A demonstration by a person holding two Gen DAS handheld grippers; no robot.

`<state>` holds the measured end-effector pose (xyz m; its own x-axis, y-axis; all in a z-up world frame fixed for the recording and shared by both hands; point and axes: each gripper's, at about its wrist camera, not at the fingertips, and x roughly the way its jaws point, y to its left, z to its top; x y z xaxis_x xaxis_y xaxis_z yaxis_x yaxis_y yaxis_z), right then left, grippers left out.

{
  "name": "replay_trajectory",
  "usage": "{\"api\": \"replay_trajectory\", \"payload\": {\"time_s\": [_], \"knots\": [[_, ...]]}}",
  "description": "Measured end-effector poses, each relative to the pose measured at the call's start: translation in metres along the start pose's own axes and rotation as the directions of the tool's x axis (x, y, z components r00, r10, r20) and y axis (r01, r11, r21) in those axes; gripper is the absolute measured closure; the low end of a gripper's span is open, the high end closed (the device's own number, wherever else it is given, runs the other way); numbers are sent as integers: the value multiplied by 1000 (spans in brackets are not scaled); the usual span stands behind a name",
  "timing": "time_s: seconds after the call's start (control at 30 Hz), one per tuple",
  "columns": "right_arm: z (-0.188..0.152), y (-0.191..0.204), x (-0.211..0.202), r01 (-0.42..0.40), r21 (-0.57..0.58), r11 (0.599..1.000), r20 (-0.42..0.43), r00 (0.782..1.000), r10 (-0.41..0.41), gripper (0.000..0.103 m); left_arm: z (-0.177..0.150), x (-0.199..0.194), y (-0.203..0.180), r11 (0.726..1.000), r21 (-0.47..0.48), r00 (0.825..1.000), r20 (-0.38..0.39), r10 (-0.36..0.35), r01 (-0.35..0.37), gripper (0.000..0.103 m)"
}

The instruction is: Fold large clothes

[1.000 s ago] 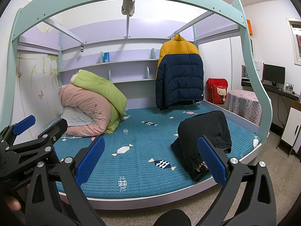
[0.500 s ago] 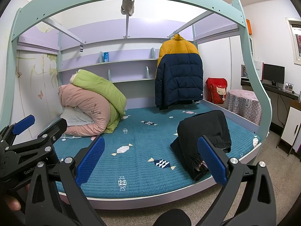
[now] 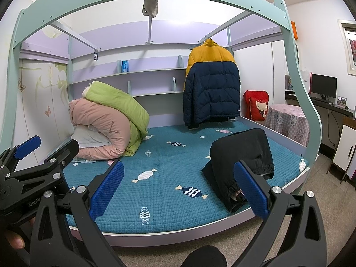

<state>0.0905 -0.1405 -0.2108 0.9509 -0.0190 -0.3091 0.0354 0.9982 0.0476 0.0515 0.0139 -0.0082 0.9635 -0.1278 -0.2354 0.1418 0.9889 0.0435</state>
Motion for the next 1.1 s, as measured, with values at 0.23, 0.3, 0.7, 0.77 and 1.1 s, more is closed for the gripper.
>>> {"api": "replay_trajectory", "payload": {"time_s": [0.23, 0.3, 0.7, 0.77, 1.1], "knots": [[-2, -2, 2, 1, 0, 1000, -1, 1000, -1, 7, 1, 1, 2, 1000, 2, 1000, -2, 0, 0, 5], [-4, -3, 2, 2, 2, 1000, -4, 1000, -2, 7, 1, 1, 2, 1000, 0, 1000, -3, 0, 0, 5], [-6, -3, 2, 4, 3, 1000, -9, 1000, -4, 7, 0, 2, 3, 1000, 0, 1000, -12, -1, 1, 5], [-8, -4, 4, 1, 4, 1000, -10, 1000, -1, 7, -1, 1, 4, 1000, 2, 1000, -12, 1, -1, 5], [-14, 4, 23, -13, -9, 1000, -30, 999, 13, 7, -10, 25, 30, 1000, -17, 999, -45, 5, -6, 5]]}}
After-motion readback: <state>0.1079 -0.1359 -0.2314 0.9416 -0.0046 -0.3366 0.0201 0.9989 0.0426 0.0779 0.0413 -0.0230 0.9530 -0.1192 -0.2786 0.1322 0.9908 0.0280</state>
